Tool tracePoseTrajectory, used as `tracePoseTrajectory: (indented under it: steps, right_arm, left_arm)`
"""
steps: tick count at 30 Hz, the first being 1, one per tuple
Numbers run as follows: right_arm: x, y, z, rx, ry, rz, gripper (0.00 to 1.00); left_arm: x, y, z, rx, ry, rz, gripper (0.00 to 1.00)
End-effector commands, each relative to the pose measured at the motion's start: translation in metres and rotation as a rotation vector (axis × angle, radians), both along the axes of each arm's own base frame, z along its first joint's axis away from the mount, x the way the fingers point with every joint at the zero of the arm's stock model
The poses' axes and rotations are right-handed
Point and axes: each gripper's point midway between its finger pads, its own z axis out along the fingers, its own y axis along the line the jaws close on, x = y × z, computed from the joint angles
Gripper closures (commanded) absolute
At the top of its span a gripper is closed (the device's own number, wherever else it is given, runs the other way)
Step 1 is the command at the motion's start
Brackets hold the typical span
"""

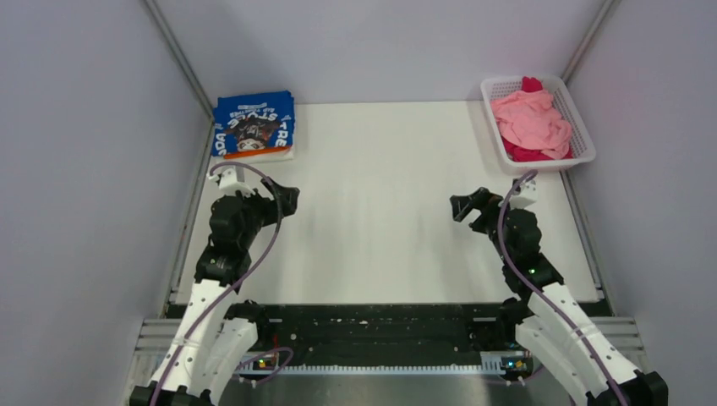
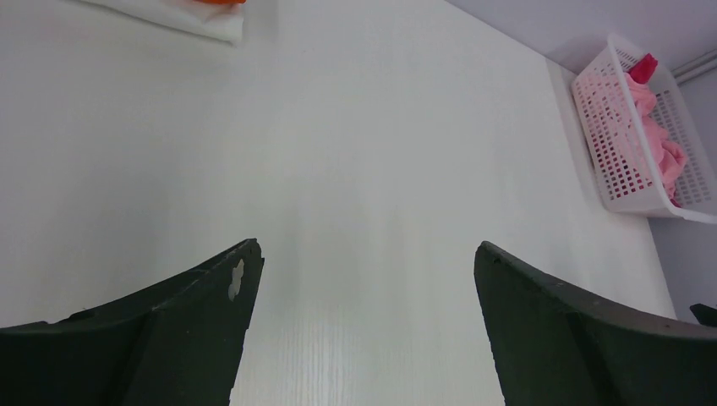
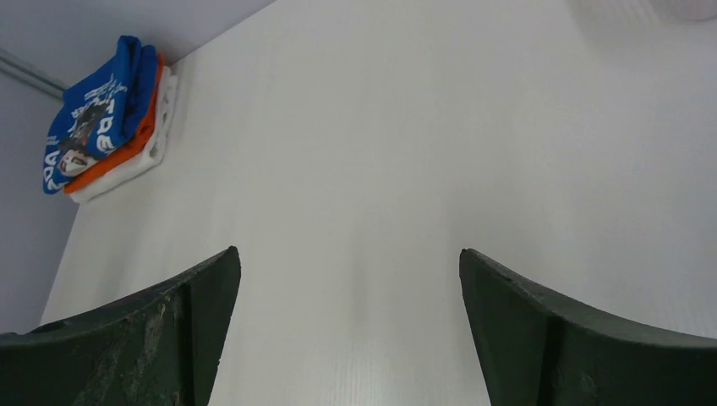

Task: Fold and stack the t-shirts
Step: Grab crumpled tshirt from bin with the right arm

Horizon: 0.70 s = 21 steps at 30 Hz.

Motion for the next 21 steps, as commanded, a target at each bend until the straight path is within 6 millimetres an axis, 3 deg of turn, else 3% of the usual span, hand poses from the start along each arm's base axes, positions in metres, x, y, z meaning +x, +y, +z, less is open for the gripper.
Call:
tracePoseTrajectory:
  steps: [1,6,9,11,14,15,16,18,21]
  right_arm:
    - [0.023,-0.02,0.034,0.014,-0.034,-0.149,0.01]
    - [0.059,-0.034,0.054,-0.084,-0.035,-0.26,0.01]
    - [0.09,-0.057,0.067,-0.185,-0.005,-0.394,0.01]
    - [0.117,-0.072,0.07,-0.162,0.019,-0.425,0.01]
    - [0.16,-0.103,0.061,-0.105,0.097,-0.414,0.01]
    - [0.177,-0.115,0.073,-0.114,0.095,-0.438,0.01]
    - [0.189,-0.122,0.067,-0.139,0.135,-0.458,0.01]
    - [0.214,-0.159,0.061,-0.165,0.174,-0.546,0.01]
    - [0.255,-0.193,0.052,-0.152,0.229,-0.568,0.01]
  left_arm:
    - [0.003,-0.001,0.022,-0.021,-0.081,-0.001,0.01]
    - [0.007,-0.009,0.026,-0.053,-0.107,-0.036,0.01]
    - [0.009,-0.012,0.024,-0.05,-0.101,-0.049,0.01]
    - [0.011,-0.008,0.02,-0.041,-0.089,-0.024,0.01]
    - [0.013,-0.005,0.019,-0.026,-0.086,-0.014,0.01]
    - [0.014,-0.004,0.017,-0.02,-0.082,-0.006,0.01]
    - [0.015,-0.001,0.017,-0.017,-0.081,0.008,0.01]
    - [0.017,0.0,0.014,-0.022,-0.076,0.019,0.01]
    - [0.022,-0.003,0.015,-0.03,-0.085,0.008,0.01]
